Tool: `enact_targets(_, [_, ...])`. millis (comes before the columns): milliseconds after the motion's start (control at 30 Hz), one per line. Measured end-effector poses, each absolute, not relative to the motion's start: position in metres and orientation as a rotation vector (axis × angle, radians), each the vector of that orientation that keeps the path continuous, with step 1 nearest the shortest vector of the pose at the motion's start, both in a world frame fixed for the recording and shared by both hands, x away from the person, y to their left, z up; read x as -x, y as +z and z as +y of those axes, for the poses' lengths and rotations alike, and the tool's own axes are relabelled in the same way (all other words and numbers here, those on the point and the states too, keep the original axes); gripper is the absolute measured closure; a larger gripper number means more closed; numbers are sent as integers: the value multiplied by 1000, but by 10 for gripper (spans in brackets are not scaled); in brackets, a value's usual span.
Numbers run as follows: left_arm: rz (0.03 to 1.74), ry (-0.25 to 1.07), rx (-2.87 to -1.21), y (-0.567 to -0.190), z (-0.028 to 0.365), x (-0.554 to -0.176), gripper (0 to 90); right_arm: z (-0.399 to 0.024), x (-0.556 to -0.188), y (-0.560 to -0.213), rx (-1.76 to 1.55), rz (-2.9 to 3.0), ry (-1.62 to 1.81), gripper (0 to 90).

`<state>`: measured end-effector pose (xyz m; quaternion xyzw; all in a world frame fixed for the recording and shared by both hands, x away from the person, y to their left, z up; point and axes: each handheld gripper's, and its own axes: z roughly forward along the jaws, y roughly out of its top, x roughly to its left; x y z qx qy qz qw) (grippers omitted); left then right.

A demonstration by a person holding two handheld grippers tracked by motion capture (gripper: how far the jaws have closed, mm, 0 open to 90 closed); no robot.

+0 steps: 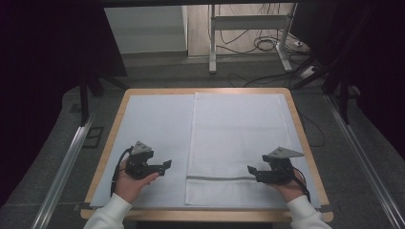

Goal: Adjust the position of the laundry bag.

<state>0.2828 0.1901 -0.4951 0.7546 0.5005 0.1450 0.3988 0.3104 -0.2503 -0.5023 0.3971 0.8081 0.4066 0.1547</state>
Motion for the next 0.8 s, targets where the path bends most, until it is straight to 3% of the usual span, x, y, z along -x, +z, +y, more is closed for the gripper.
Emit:
enact_targets(300, [1298,332,-1903,-484,198,-279,216,-242,-314,-505,-1124,2331,1144,228])
enact_targets(800, [1241,258,-1982,-484,151,-298,205,-237,-308,-508,-1119,2330,1129,228])
